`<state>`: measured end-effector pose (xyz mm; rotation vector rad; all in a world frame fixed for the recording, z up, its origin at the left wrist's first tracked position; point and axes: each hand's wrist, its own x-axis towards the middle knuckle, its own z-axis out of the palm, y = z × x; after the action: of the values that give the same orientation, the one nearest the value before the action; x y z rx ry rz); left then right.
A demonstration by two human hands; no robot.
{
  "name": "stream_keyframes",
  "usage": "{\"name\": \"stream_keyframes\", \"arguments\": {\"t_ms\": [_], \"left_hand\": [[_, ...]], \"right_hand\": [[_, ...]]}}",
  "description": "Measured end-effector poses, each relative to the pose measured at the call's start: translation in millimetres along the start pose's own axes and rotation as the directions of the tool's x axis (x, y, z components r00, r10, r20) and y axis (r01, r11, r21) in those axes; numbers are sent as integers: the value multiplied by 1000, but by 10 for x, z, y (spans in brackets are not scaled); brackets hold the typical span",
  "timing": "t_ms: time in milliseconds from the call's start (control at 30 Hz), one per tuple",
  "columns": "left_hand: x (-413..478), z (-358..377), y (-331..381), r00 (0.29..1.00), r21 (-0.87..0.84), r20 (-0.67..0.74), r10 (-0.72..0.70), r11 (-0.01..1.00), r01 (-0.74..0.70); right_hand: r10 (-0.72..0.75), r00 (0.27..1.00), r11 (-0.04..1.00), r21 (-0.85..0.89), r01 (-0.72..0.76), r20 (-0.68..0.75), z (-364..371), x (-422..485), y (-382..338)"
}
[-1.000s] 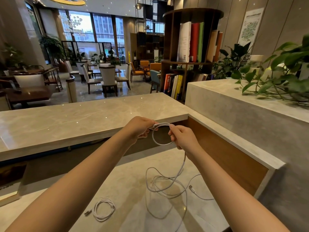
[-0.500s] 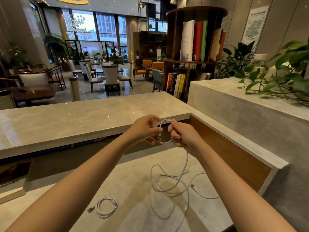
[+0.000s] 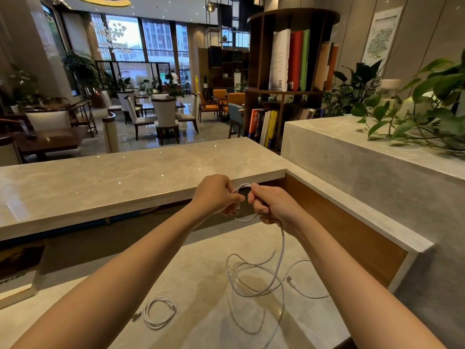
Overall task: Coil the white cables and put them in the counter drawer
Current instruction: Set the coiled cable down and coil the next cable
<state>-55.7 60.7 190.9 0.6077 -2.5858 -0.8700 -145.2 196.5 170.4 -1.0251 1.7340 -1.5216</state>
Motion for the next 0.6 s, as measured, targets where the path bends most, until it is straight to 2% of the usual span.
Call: {"name": "stream_keyframes", "arguments": {"t_ms": [67,133,200,300,367,467,533,567,600], "left_hand": [[-2,42,-14,999,-55,-25,-30,998,29],[1,84,-26,996,4,-91,-26,1000,26],[9,116,-47,985,140,-174,-14,989,39],[1,150,-85,973,434,-227,50,899,55],[-22,133,-119,963,484,-261,69,872,69],[-11,57,-216,961,390,-257,105,921,4],[-5,-21,-242,986,209,-86,146,970,-125],[-23,-67,-238,988,45,33,154,987,-155],[-53,-110,-229,978,-145,152,142,982,-120]], "right_hand": [[-1,1000,1000,-4,1,1,16,6,-6],[4,1000,999,34,-5,26,51,12,-13],[16,998,997,79,-21,60,101,23,-13],[59,996,997,40,-62,68,148,33,-1],[75,995,997,20,-76,62,120,27,-3],[76,996,997,21,-77,41,32,2,-37],[77,997,997,-26,-77,0,-5,-8,-46],[71,997,996,-56,-73,-27,-13,-5,-44],[60,997,995,-83,-64,-52,-17,-5,-42]]}}
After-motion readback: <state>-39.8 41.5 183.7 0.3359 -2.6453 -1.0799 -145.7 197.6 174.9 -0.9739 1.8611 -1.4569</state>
